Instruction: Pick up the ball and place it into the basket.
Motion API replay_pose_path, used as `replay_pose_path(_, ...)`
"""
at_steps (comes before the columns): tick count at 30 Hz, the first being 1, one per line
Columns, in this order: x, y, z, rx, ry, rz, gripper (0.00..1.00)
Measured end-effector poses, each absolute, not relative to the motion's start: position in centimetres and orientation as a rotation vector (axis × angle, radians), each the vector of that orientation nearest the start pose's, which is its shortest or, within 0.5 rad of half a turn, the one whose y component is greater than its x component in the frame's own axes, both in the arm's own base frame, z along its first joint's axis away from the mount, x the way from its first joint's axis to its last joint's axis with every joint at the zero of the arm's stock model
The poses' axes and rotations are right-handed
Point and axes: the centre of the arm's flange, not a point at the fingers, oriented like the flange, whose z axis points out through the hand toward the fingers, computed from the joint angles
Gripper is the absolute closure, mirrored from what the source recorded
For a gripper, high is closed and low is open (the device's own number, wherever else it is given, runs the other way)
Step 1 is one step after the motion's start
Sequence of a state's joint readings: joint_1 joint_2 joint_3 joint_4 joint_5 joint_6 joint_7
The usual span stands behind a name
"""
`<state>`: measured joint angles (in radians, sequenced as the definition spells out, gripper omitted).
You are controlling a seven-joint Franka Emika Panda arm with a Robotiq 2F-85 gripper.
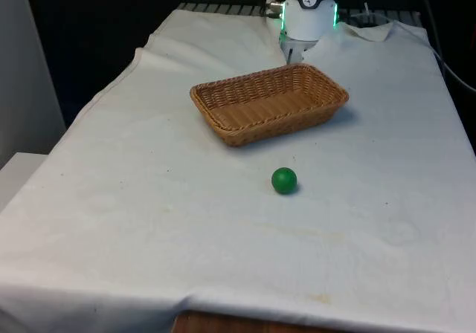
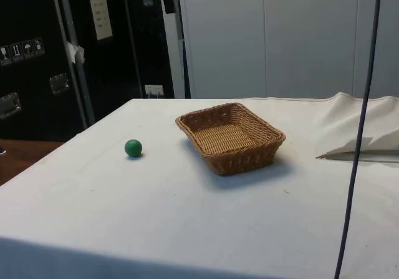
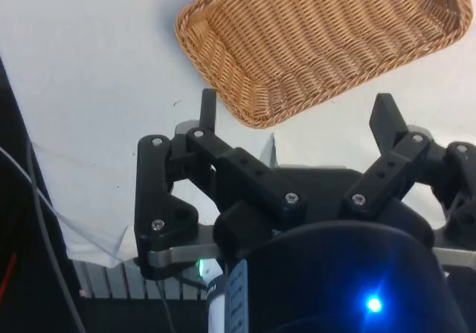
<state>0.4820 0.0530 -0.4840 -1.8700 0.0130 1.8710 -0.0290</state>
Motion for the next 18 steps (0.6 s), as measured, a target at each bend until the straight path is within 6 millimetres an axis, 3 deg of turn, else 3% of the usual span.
replay_pose_path(18,61.2,1.0,46.5,-3.18,-0.036,0.048,0.0)
